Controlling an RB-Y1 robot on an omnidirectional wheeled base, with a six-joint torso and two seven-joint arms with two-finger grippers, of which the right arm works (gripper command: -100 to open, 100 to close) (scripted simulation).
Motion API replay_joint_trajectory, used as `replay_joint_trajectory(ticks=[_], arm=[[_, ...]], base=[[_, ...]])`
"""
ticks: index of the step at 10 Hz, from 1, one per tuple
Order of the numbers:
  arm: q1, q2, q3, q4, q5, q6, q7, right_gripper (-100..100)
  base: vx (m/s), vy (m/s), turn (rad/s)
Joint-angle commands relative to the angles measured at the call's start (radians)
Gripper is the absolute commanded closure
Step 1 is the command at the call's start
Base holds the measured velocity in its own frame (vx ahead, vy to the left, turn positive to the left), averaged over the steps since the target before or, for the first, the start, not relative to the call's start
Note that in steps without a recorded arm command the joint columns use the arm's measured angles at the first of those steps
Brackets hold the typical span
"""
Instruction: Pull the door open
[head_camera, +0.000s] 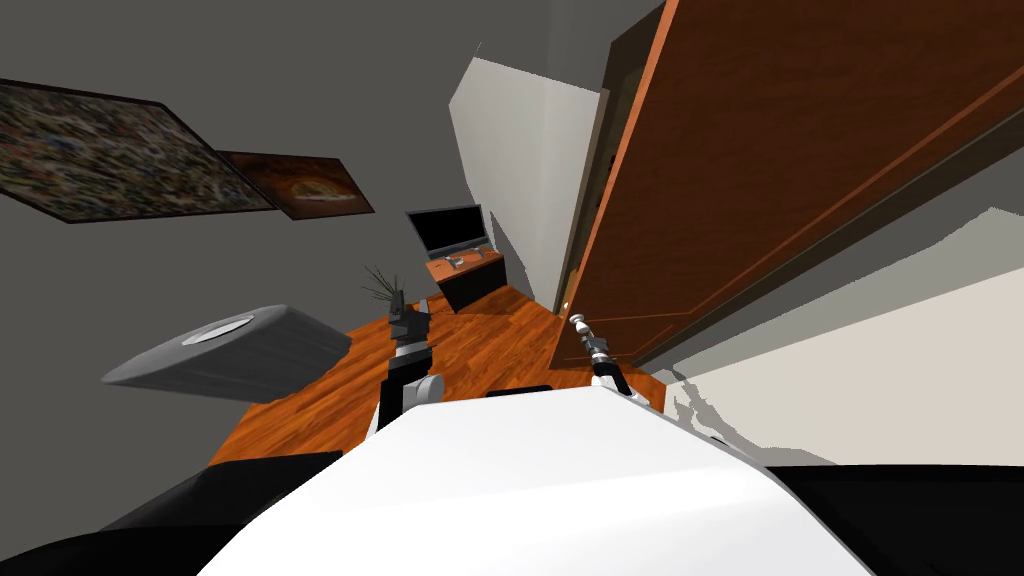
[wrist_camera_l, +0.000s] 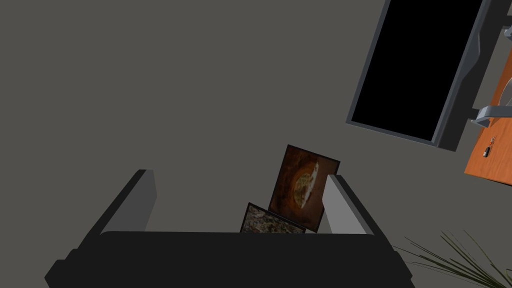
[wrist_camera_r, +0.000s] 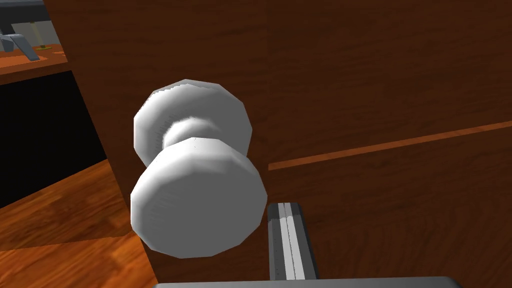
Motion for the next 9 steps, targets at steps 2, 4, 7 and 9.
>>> replay_joint_trajectory(ticks=[2, 4, 7, 9], arm=[[0.026, -0.016, 0.027, -0.011, 0.016, -0.034, -0.024, -100], [0.060, -0.039, 0.062, -0.025, 0.036, -0.082, -0.056, -100], [0.125, -0.080, 0.127, -0.052, 0.075, -0.171, -0.116, -100], [0.169, -0.109, 0.172, -0.071, 0.102, -0.228, -0.157, -100]], base=[[0.001, -0.005, -0.022], [-0.007, -0.011, -0.051], [-0.013, 0.007, -0.042], [-0.009, -0.003, -0.048]])
